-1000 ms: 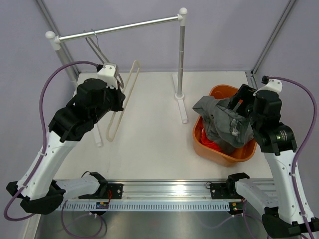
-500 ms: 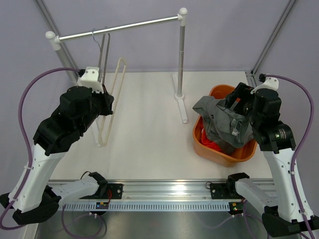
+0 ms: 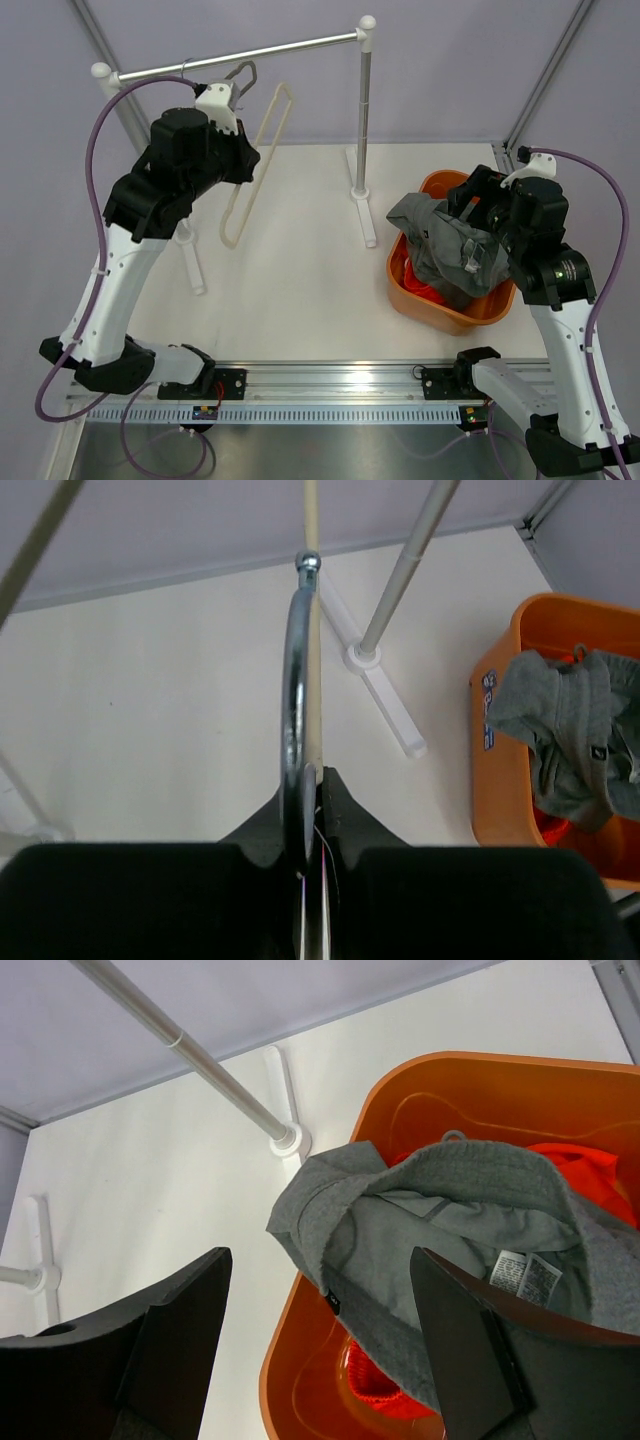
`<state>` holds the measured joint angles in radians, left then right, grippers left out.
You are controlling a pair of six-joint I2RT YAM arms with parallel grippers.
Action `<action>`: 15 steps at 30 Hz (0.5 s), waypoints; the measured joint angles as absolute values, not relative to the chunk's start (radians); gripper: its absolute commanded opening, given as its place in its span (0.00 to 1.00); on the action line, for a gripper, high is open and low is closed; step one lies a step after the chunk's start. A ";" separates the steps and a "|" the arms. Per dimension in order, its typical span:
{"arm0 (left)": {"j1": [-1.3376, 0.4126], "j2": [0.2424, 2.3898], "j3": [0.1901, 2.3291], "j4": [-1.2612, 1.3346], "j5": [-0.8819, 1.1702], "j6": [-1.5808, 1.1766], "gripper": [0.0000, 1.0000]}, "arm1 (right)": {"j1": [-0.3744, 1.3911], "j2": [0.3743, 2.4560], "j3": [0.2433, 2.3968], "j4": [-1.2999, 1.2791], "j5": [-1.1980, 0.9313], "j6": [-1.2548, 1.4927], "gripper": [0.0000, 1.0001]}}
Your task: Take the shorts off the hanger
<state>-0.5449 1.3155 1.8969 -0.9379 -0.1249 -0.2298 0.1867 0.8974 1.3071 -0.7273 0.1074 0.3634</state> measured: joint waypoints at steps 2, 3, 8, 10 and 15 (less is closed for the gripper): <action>-0.467 1.365 1.939 -0.919 -0.034 -0.228 0.00 | 0.187 0.897 1.312 -0.726 0.085 0.363 0.79; -0.439 1.382 1.953 -0.912 -0.002 -0.228 0.00 | 0.187 0.897 1.314 -0.726 0.076 0.363 0.79; -0.348 1.457 2.004 -0.854 0.170 -0.208 0.00 | 0.187 0.897 1.316 -0.725 0.040 0.363 0.79; -0.330 1.491 2.047 -0.850 0.221 -0.201 0.00 | 0.187 0.897 1.316 -0.723 0.025 0.363 0.79; -0.302 1.558 2.147 -0.815 0.262 -0.192 0.00 | 0.187 0.897 1.316 -0.717 -0.005 0.362 0.79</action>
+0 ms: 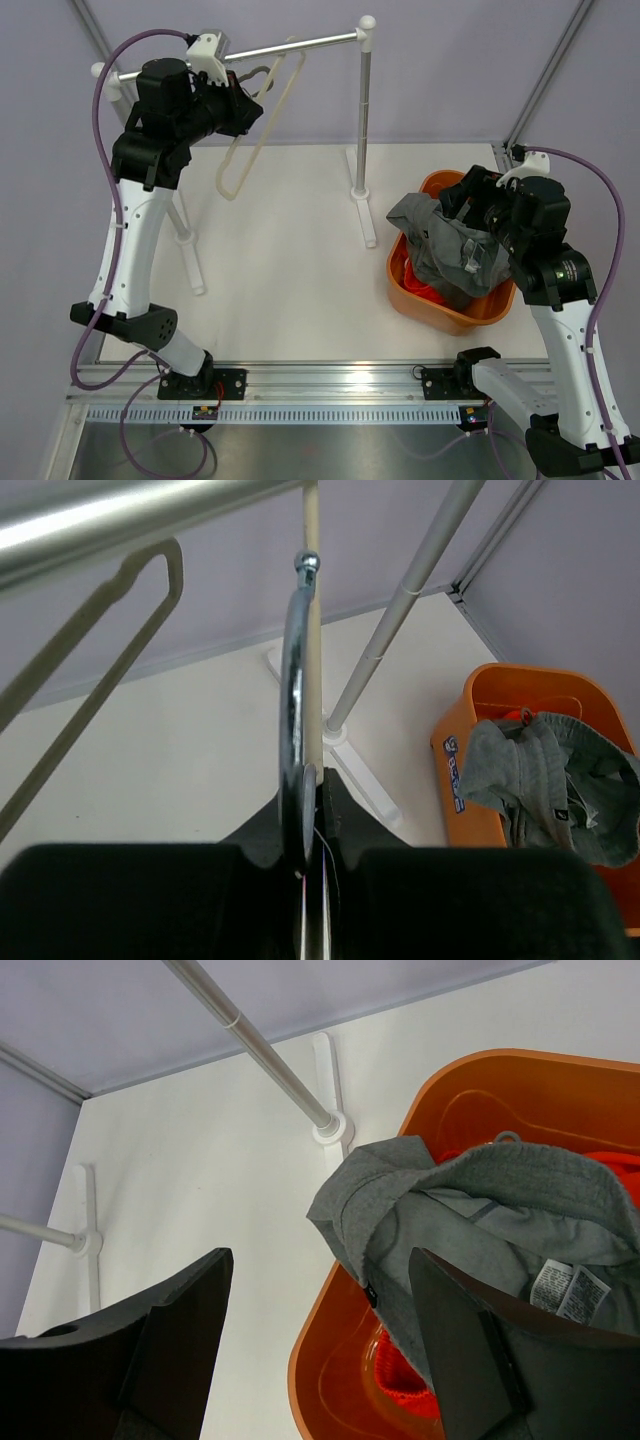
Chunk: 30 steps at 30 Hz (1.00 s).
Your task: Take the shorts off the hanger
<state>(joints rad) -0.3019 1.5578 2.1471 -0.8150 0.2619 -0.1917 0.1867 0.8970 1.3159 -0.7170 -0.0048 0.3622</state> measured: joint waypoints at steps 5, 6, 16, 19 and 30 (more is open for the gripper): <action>-0.295 1.610 2.214 -0.811 0.238 -0.191 0.00 | 0.187 0.902 1.316 -0.699 -0.024 0.361 0.79; -0.295 1.620 2.222 -0.809 0.232 -0.191 0.00 | 0.187 0.904 1.316 -0.699 -0.026 0.361 0.79; -0.295 1.714 2.270 -0.744 0.146 -0.190 0.00 | 0.187 0.930 1.333 -0.692 -0.046 0.353 0.79; -0.295 1.748 2.313 -0.728 0.124 -0.189 0.00 | 0.187 0.929 1.339 -0.689 -0.046 0.351 0.79; -0.295 1.800 2.346 -0.686 0.063 -0.165 0.00 | 0.187 0.935 1.340 -0.677 -0.046 0.339 0.79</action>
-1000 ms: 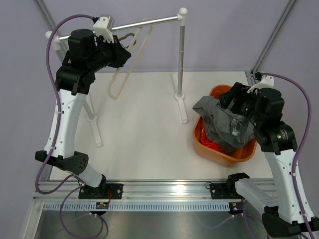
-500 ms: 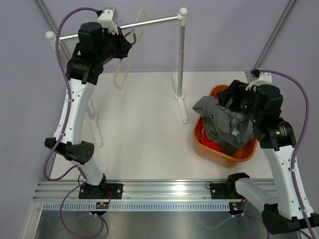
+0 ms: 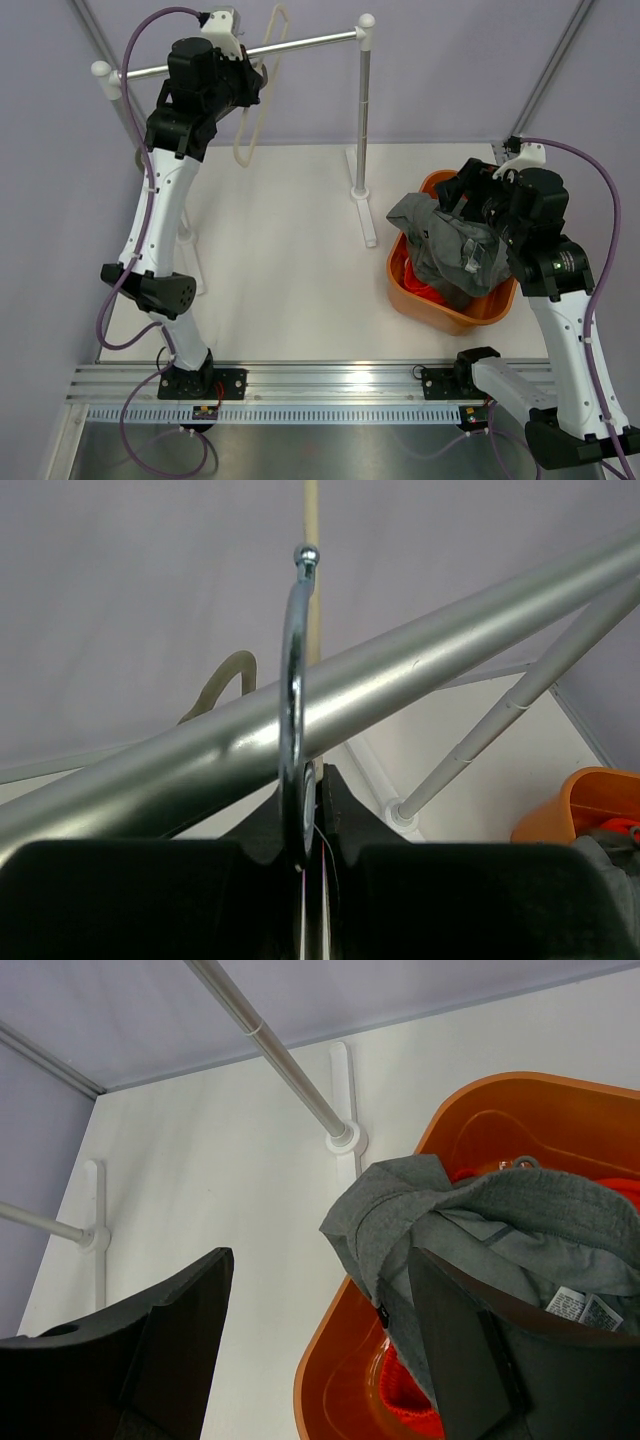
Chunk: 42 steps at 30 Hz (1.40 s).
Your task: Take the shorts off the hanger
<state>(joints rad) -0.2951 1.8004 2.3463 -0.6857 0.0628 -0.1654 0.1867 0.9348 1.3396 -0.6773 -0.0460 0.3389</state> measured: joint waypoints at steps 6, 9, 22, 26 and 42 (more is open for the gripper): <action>-0.295 1.826 2.348 -0.686 0.041 -0.156 0.00 | 0.187 0.944 1.354 -0.677 -0.046 0.335 0.79; -0.295 1.834 2.348 -0.686 0.034 -0.153 0.00 | 0.187 0.944 1.356 -0.676 -0.046 0.335 0.79; -0.295 1.849 2.348 -0.693 0.012 -0.138 0.05 | 0.187 0.952 1.356 -0.677 -0.047 0.333 0.79; -0.295 1.849 2.344 -0.693 0.007 -0.135 0.09 | 0.187 0.952 1.356 -0.677 -0.047 0.333 0.79; -0.295 1.833 2.300 -0.675 -0.001 -0.124 0.13 | 0.187 0.951 1.353 -0.670 -0.048 0.333 0.79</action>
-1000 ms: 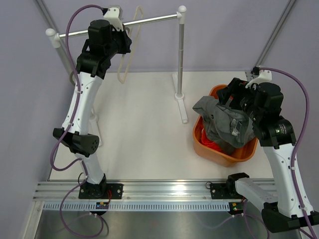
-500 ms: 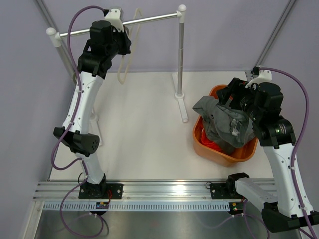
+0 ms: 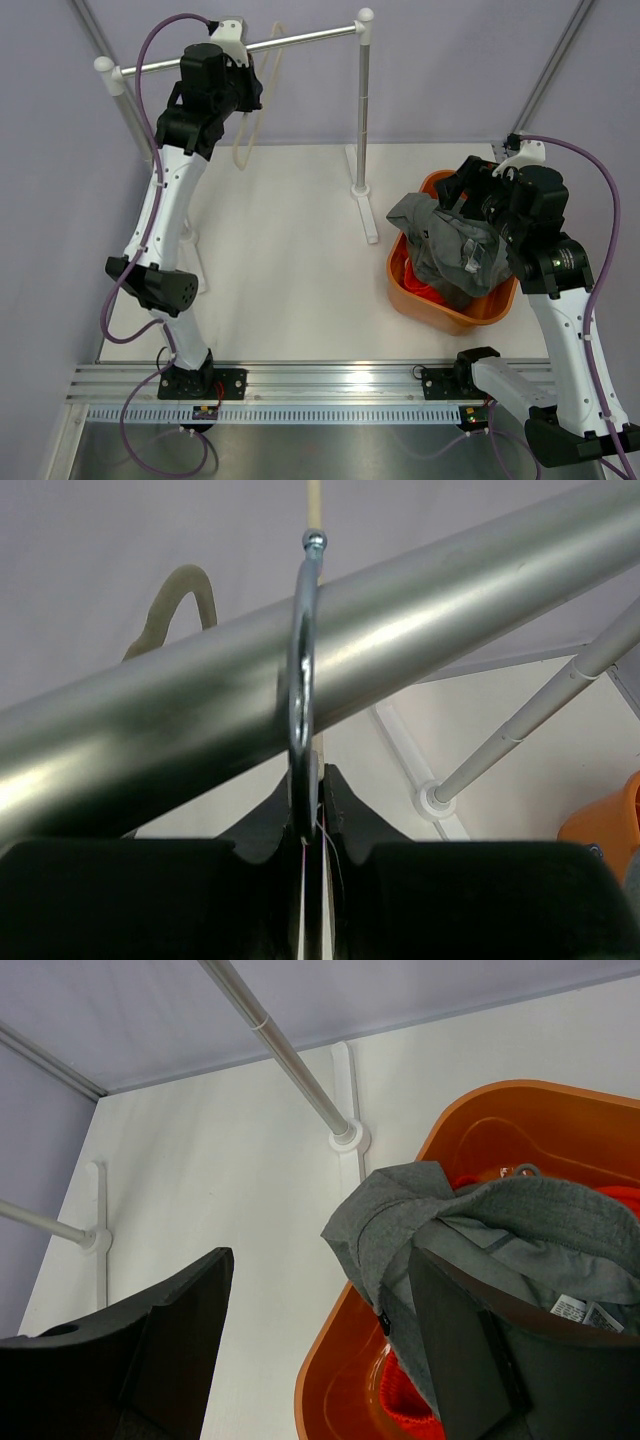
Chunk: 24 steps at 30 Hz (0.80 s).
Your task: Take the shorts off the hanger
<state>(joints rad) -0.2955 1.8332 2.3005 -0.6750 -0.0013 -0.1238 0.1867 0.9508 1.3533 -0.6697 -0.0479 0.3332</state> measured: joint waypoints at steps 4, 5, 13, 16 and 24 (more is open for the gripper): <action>-0.295 1.821 2.286 -0.672 -0.004 -0.123 0.15 | 0.187 0.951 1.353 -0.669 -0.048 0.334 0.79; -0.295 1.819 2.283 -0.672 -0.004 -0.123 0.15 | 0.187 0.951 1.353 -0.669 -0.048 0.334 0.79; -0.295 1.789 2.280 -0.667 -0.004 -0.120 0.30 | 0.187 0.948 1.353 -0.669 -0.048 0.334 0.80; -0.295 1.761 2.268 -0.656 -0.004 -0.120 0.33 | 0.187 0.947 1.353 -0.669 -0.048 0.334 0.80; -0.300 1.699 2.258 -0.652 -0.004 -0.120 0.37 | 0.187 0.941 1.353 -0.670 -0.047 0.332 0.82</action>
<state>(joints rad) -0.2996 1.6989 2.2581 -0.6521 -0.0044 -0.1196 0.1867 0.9409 1.3533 -0.6697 -0.0471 0.3325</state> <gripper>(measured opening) 0.366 0.805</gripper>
